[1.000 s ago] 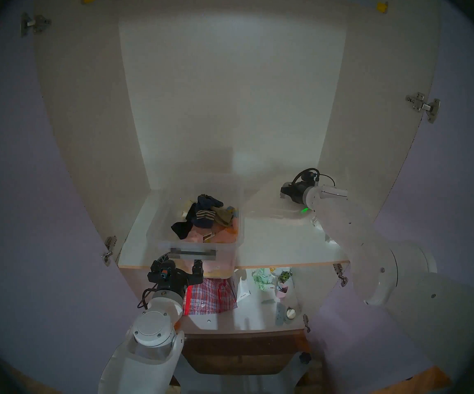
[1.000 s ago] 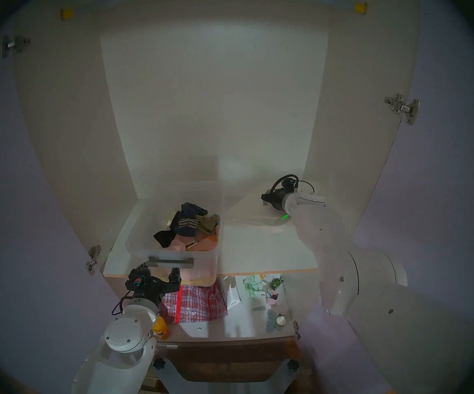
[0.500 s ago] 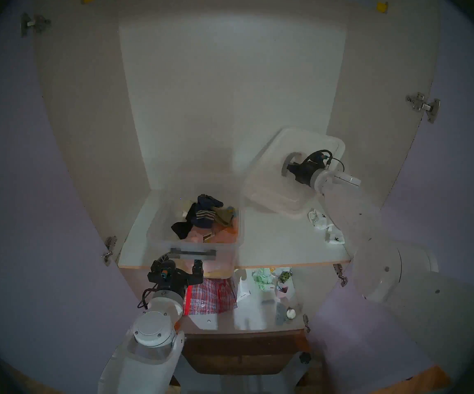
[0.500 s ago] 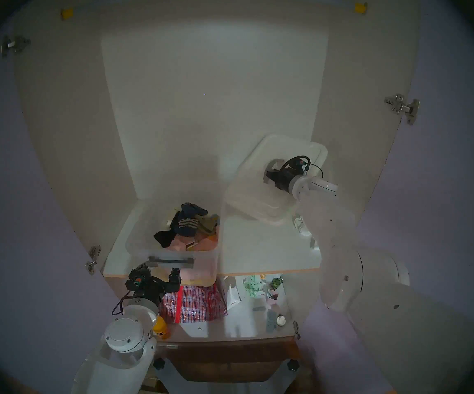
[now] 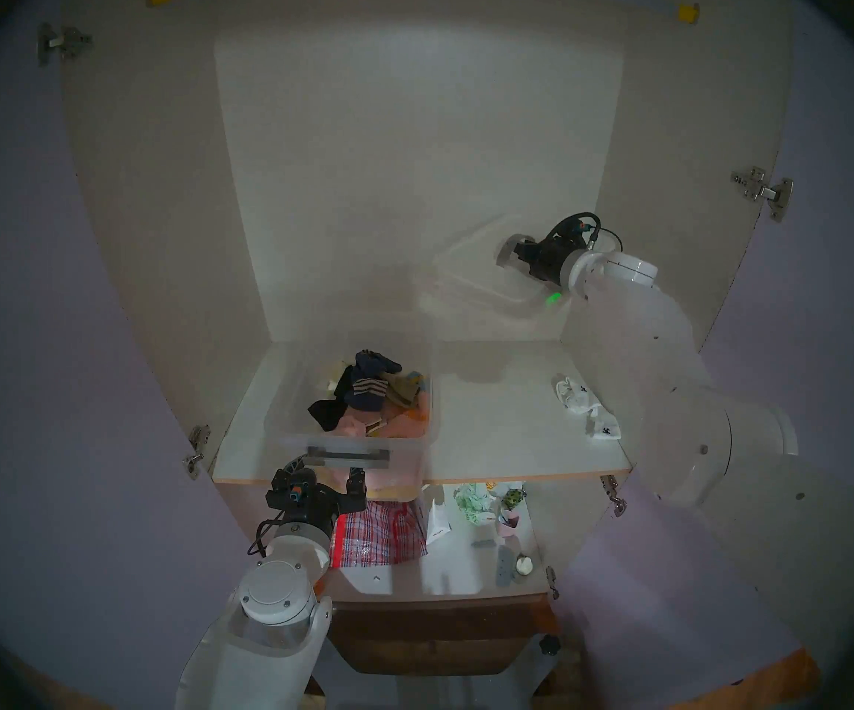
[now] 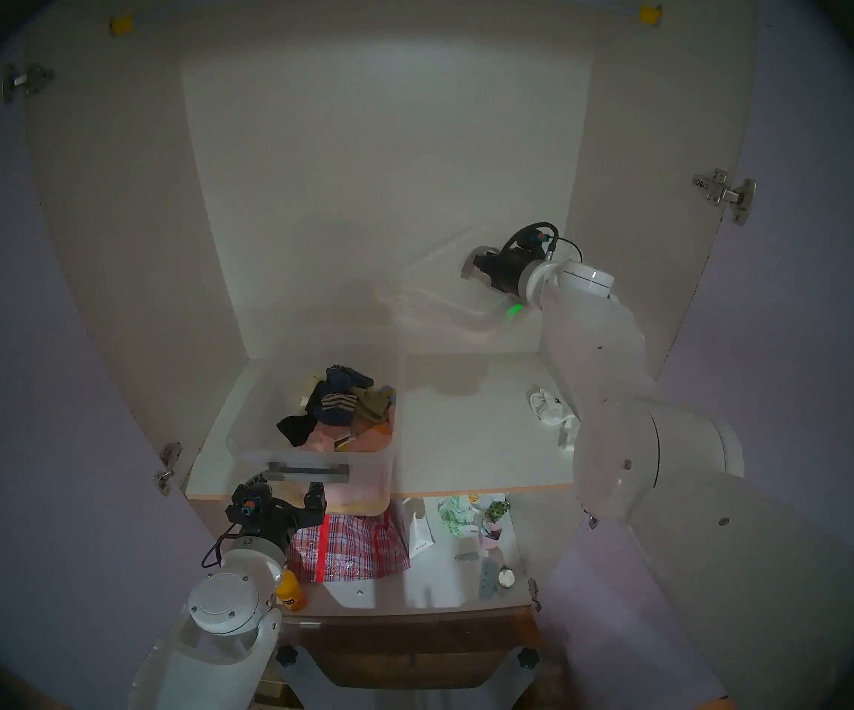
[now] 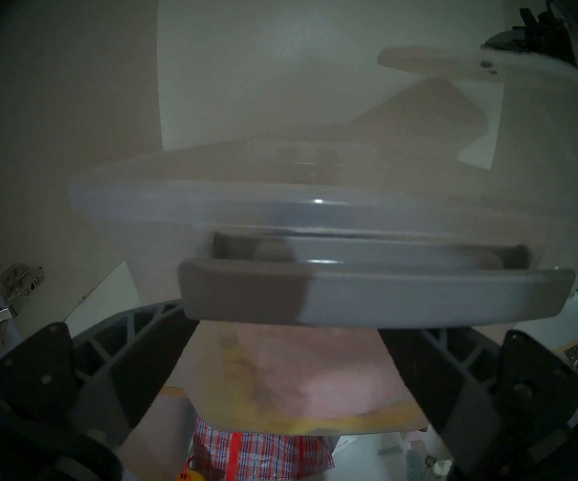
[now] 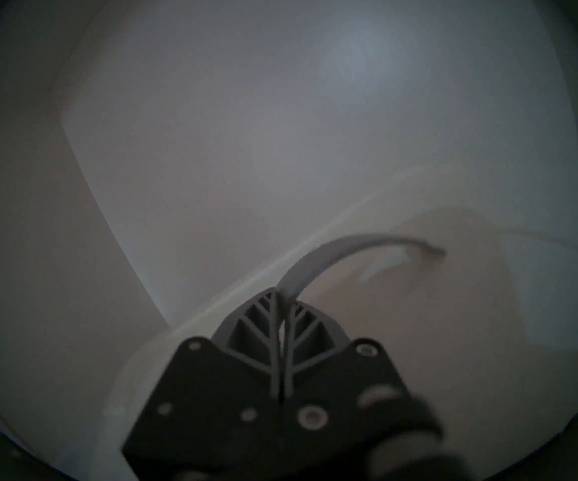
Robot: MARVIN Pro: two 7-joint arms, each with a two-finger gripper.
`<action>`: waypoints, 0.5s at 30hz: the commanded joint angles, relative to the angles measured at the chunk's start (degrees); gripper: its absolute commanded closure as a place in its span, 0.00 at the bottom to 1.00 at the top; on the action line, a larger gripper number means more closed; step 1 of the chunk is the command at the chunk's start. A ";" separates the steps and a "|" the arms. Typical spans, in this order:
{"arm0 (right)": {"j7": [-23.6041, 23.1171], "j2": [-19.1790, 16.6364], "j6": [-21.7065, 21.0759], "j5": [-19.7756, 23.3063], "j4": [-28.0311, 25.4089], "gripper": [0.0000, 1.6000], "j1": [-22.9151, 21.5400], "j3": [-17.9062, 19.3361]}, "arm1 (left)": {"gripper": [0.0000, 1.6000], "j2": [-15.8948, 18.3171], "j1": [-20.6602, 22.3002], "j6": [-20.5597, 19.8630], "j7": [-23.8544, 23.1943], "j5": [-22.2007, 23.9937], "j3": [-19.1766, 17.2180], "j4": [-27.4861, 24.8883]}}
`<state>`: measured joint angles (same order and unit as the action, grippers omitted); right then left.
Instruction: Take socks out of the storage bin, place them on top of the cabinet, and put the lid back on the bin
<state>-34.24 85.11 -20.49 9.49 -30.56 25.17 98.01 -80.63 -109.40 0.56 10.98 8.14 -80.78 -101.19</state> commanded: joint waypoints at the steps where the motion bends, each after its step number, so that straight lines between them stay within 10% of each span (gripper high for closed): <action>1: -3.04 1.87 -1.70 0.34 0.41 1.00 -4.97 -1.28 | 0.00 0.19 1.13 0.79 -0.26 -0.08 -0.11 -1.86; 15: -17.89 6.85 1.87 0.02 8.86 1.00 -6.67 -4.38 | 0.00 0.50 1.18 0.81 0.00 0.19 0.11 -1.86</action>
<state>-50.84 89.56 -21.27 9.34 -22.30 21.86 94.28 -80.26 -109.35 0.57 11.24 8.45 -80.53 -101.21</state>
